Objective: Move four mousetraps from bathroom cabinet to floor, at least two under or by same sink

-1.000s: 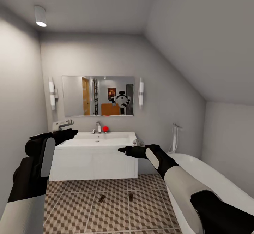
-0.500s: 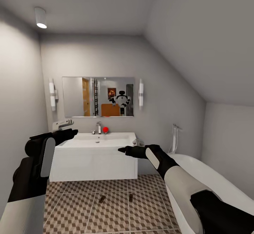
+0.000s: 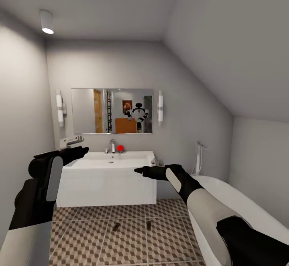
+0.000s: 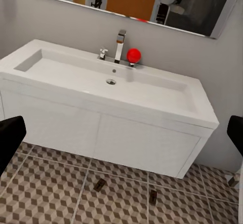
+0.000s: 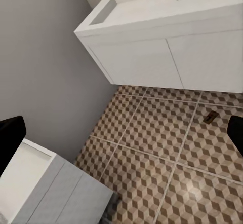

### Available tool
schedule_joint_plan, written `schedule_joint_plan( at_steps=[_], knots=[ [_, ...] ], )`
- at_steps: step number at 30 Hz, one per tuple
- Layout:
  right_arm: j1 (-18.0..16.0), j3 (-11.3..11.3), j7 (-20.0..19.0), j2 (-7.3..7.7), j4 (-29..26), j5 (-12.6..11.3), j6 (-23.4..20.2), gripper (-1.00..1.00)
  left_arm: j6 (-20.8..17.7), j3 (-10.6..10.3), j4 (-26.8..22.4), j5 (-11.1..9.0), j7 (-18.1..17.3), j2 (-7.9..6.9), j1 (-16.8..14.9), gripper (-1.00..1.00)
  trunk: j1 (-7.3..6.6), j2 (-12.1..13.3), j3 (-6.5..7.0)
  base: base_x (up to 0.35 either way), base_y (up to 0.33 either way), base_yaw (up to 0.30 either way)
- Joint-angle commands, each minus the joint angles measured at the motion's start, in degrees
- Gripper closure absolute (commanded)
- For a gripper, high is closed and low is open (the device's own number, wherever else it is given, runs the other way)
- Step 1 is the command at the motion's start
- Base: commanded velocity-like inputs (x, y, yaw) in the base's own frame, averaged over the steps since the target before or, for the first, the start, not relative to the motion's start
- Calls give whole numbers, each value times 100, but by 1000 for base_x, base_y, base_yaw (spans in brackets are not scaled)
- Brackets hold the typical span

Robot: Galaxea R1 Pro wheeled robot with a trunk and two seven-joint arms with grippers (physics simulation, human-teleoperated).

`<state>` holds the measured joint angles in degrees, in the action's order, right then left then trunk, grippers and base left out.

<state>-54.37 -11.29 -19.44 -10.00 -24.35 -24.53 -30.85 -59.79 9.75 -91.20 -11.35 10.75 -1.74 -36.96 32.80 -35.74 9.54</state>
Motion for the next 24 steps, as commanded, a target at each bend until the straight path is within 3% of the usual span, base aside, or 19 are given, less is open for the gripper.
schedule_joint_plan(
  at_steps=[1, 24],
  knots=[
    [-2, -5, -7, 0, -2, 2, -18, -100, -21, 0, -4, -61, 51, -2, -2, -100, -21, 39, 16, 0, 0, 0],
    [2, -5, -7, 0, -1, 3, -18, -100, -21, 0, -5, -61, 50, -2, 0, -100, -526, 961, 429, 0, 0, 0]
  ],
)
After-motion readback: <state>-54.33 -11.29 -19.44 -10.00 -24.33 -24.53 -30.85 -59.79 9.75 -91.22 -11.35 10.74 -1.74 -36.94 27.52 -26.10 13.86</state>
